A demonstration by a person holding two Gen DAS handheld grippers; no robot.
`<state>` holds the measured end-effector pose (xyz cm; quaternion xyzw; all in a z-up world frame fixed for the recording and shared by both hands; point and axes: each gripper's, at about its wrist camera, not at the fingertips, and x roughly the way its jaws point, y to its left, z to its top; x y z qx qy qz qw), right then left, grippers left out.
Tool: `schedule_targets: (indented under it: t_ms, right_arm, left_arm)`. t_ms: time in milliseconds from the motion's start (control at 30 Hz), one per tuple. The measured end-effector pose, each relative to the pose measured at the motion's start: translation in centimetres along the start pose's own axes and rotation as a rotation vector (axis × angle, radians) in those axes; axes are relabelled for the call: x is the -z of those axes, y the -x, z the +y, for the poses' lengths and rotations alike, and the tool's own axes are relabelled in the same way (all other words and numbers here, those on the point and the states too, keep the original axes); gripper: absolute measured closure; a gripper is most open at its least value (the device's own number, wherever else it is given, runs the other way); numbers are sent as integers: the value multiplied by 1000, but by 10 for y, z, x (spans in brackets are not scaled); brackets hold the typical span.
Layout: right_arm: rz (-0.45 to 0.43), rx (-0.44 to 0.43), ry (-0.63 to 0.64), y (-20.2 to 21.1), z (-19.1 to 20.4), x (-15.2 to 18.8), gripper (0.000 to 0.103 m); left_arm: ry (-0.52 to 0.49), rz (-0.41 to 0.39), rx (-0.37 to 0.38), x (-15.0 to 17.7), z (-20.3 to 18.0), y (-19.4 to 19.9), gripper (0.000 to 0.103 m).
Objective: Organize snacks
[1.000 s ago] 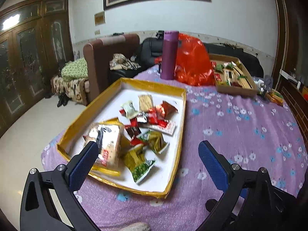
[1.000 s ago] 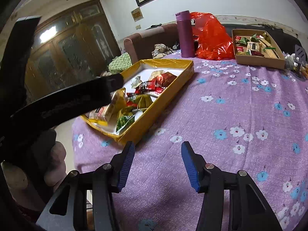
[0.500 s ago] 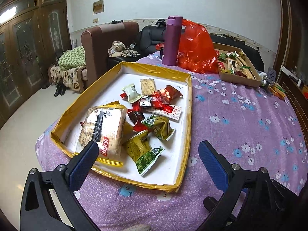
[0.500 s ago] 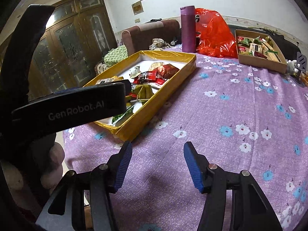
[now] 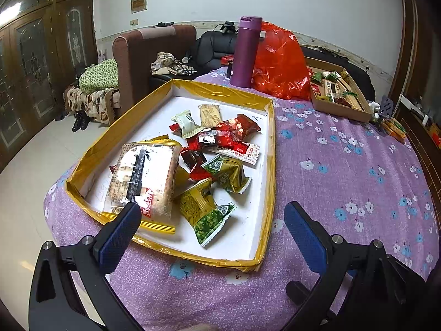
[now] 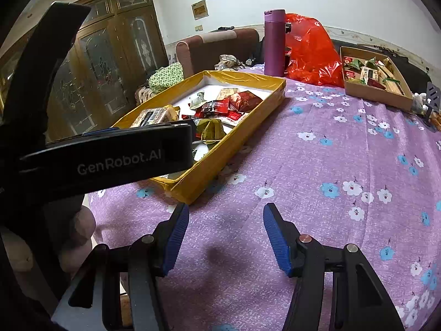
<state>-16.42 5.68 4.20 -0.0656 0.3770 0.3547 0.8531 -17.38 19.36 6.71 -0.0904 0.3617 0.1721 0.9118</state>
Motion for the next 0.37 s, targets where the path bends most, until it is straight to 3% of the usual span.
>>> schedule_targets:
  t_ms: [367]
  right_arm:
    - [-7, -6, 5, 3, 2, 1, 45]
  left_arm:
    - [-4, -5, 10, 2, -2, 7, 0]
